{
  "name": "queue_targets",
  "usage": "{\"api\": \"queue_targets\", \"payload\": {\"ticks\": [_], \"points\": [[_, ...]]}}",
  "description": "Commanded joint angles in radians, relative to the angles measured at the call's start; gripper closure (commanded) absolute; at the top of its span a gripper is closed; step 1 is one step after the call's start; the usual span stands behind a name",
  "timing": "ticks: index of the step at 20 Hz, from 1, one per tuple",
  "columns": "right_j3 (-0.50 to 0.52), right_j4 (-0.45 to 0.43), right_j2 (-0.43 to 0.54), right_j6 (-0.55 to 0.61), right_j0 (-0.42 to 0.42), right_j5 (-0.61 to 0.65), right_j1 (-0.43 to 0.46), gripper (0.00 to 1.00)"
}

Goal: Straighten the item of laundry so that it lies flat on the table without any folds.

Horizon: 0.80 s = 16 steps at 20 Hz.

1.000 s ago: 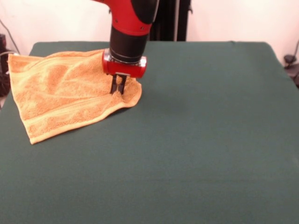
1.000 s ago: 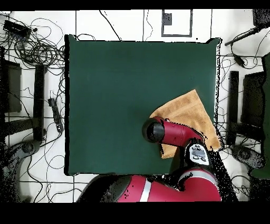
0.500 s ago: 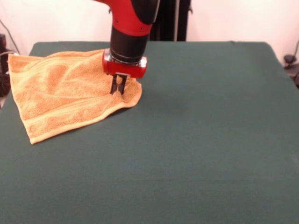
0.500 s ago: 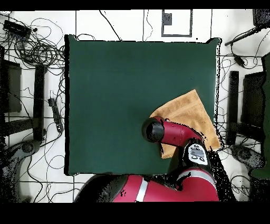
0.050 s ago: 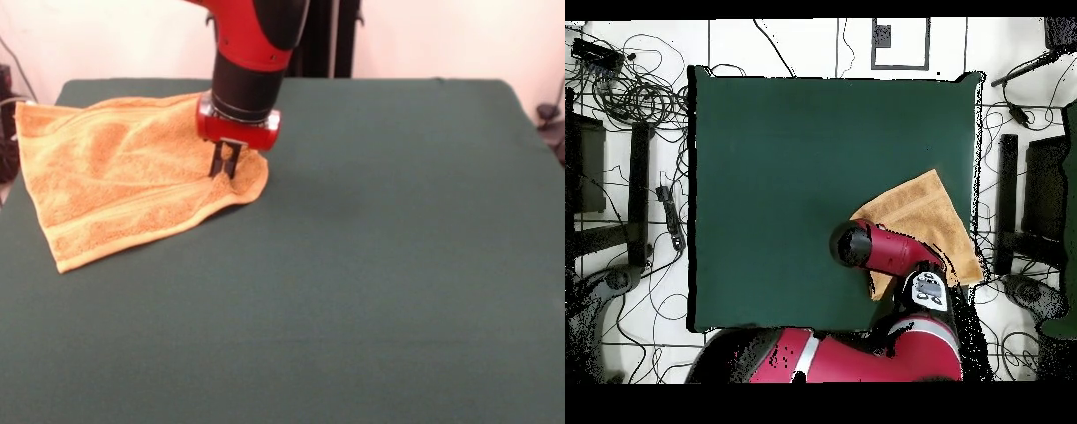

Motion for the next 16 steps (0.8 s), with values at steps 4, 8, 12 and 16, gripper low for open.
{"api": "queue_targets", "payload": {"ticks": [4,8,12,16], "points": [[-0.131,0.181,0.190,0.280,0.108,-0.042,0.156,1.00],[-0.131,0.205,0.180,0.276,0.118,-0.047,0.159,1.00],[-0.123,0.220,0.177,0.270,0.122,-0.057,0.158,1.00],[-0.123,0.233,0.176,0.269,0.125,-0.051,0.158,1.00]]}}
